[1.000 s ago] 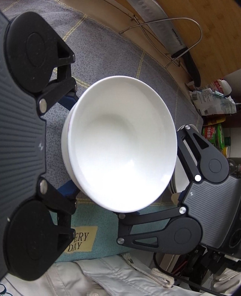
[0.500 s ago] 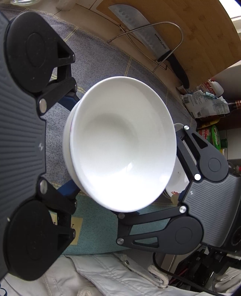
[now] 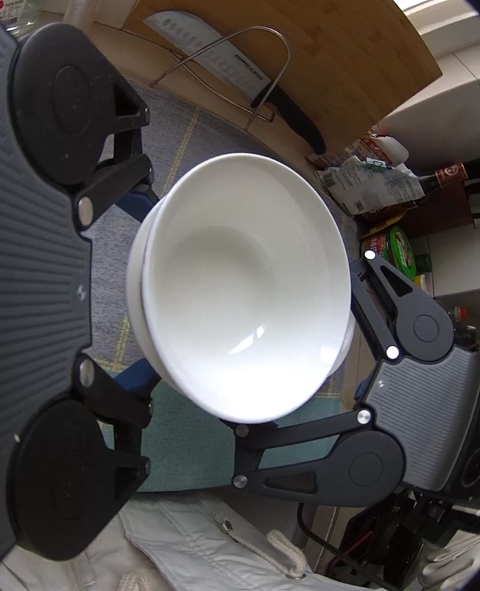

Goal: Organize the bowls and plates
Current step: 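Lift the bowl stack with both grippers and carry it over the plate stack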

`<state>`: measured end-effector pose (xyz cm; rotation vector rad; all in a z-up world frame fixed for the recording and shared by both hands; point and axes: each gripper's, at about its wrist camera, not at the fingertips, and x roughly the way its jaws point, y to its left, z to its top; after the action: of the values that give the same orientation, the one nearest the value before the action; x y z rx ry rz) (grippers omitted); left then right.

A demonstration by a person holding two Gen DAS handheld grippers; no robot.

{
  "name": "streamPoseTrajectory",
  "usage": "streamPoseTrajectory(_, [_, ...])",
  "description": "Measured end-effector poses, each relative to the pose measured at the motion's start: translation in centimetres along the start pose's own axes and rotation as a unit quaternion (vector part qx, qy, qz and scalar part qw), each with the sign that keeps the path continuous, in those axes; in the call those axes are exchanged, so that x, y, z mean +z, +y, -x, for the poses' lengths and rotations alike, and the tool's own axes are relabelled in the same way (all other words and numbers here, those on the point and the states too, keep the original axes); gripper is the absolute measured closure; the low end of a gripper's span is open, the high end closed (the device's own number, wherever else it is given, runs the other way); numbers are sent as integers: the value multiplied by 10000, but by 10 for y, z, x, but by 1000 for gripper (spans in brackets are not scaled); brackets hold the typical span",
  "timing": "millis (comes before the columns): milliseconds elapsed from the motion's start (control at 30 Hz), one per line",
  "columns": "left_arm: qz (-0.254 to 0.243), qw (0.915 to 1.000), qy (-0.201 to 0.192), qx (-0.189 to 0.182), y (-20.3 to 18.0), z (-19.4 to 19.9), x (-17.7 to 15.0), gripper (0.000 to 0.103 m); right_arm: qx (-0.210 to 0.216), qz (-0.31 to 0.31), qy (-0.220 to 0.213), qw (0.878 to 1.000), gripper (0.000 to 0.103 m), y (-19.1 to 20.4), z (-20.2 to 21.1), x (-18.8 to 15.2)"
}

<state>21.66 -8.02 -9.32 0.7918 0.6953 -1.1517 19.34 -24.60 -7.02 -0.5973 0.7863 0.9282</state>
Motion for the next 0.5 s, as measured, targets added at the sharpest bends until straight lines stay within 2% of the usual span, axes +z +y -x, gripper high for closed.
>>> streamPoseTrajectory(500, [-676,9969,-293,-277,7,-55,82,25,-646,-491,253,9964,13,-48,43,-66])
